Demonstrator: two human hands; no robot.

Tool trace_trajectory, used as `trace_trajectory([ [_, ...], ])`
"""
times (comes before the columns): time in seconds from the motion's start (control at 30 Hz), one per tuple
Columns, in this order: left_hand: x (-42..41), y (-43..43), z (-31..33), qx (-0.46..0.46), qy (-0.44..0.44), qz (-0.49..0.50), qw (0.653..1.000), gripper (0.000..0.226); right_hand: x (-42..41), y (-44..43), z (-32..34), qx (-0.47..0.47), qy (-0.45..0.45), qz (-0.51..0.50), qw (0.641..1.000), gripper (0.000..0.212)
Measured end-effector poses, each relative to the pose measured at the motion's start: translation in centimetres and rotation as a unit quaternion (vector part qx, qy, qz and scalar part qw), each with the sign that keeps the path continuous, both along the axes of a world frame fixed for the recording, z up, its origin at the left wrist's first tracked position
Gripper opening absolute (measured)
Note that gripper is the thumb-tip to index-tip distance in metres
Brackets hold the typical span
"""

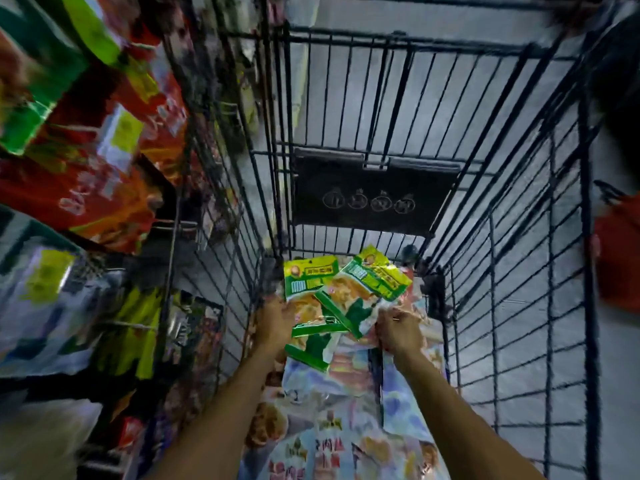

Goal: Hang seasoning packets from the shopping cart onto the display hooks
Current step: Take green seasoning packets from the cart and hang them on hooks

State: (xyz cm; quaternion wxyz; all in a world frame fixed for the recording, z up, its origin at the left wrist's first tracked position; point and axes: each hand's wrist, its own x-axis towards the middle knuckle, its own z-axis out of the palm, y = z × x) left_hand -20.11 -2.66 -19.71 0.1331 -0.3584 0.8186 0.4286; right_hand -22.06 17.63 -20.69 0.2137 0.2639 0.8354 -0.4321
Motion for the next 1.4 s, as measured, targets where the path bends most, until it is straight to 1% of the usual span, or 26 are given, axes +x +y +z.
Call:
trace_trajectory([
  [0.1,-2.1,0.3,-2.7,-0.016,-0.021,-0.015,1.0,0.038,-1.4,-0.2,-2.3,0.002,-0.003,-0.036,0.999,0.05],
  [0.13,-2.8,0.5,-3.4,-0.008,-0.025,-0.015,1.0,0.043,-1.8,-0.3,-2.9,0.01,-0.009,-0.053,0.998,0.048],
  [0.2,-3.8,0.5,-4.5,-0.007,-0.038,-0.002,0.999,0.047,-2.4,-0.6,-3.8,-0.001,-0.019,-0.099,0.995,0.034],
  [0.23,-4.1,0.5,-5.1,-0.016,-0.045,0.013,0.999,0.047,-2.8,-0.8,-4.1,-0.011,-0.026,-0.117,0.993,0.028],
  [0.3,-4.5,0.5,-5.5,-0.02,-0.042,0.05,0.998,0.042,-3.5,-1.2,-4.5,-0.016,-0.043,-0.14,0.989,0.025],
  [0.4,-4.3,0.7,-5.4,0.028,-0.027,0.114,0.993,0.033,-3.9,-1.2,-4.5,-0.028,-0.046,-0.186,0.981,0.027],
  [0.5,-4.0,0.7,-4.8,0.101,-0.046,0.168,0.979,0.045,-3.1,-0.4,-3.4,-0.089,-0.029,-0.246,0.965,0.034],
  [0.53,-3.9,0.7,-4.7,0.124,-0.048,0.172,0.976,0.046,-2.8,0.0,-3.0,-0.112,-0.028,-0.255,0.96,0.031],
  [0.63,-3.7,0.8,-3.7,0.167,-0.03,0.168,0.971,0.04,-1.6,0.9,-1.0,-0.172,-0.019,-0.262,0.95,0.012],
  [0.73,-2.8,1.0,-2.0,0.197,-0.005,0.164,0.967,0.037,-0.4,1.8,0.9,-0.196,0.009,-0.272,0.942,0.016],
  [0.8,-2.2,0.8,-0.4,0.196,0.013,0.151,0.969,0.04,0.3,2.3,2.6,-0.205,0.024,-0.279,0.938,0.008],
  [0.9,-0.5,0.4,2.1,0.211,0.045,0.144,0.966,0.046,1.2,2.8,5.6,-0.253,0.04,-0.303,0.918,0.009],
  [0.93,0.2,0.3,3.3,0.204,0.055,0.145,0.966,0.041,1.6,2.9,6.7,-0.265,0.044,-0.304,0.914,0.008],
  [1.0,1.6,0.4,5.3,0.186,0.074,0.147,0.969,0.023,2.6,3.2,8.8,-0.277,0.052,-0.282,0.917,0.003],
  [1.03,2.3,0.4,6.5,0.181,0.081,0.151,0.968,0.021,3.1,3.3,10.0,-0.273,0.056,-0.259,0.925,0.005],
  [1.07,3.0,0.5,8.2,0.178,0.087,0.154,0.968,0.028,3.7,3.5,11.1,-0.265,0.058,-0.229,0.935,0.011],
  [1.13,4.6,0.6,11.2,0.171,0.097,0.167,0.966,0.059,4.9,3.9,13.5,-0.259,0.06,-0.171,0.949,0.021],
  [1.17,5.5,0.6,12.7,0.171,0.108,0.17,0.965,0.066,5.5,4.1,14.8,-0.267,0.06,-0.147,0.951,0.025],
  [1.2,6.5,0.6,14.4,0.168,0.128,0.17,0.962,0.064,6.2,4.3,16.1,-0.278,0.057,-0.126,0.951,0.031],
  [1.33,11.5,1.0,22.3,0.144,0.23,0.174,0.947,0.033,8.8,4.9,22.9,-0.296,0.064,-0.039,0.952,0.064],
  [1.37,13.0,1.1,24.6,0.136,0.255,0.179,0.94,0.027,9.4,4.9,24.7,-0.299,0.073,-0.01,0.951,0.063],
  [1.4,14.6,1.2,26.9,0.125,0.275,0.183,0.936,0.024,9.9,4.9,26.6,-0.303,0.086,0.016,0.949,0.053],
])
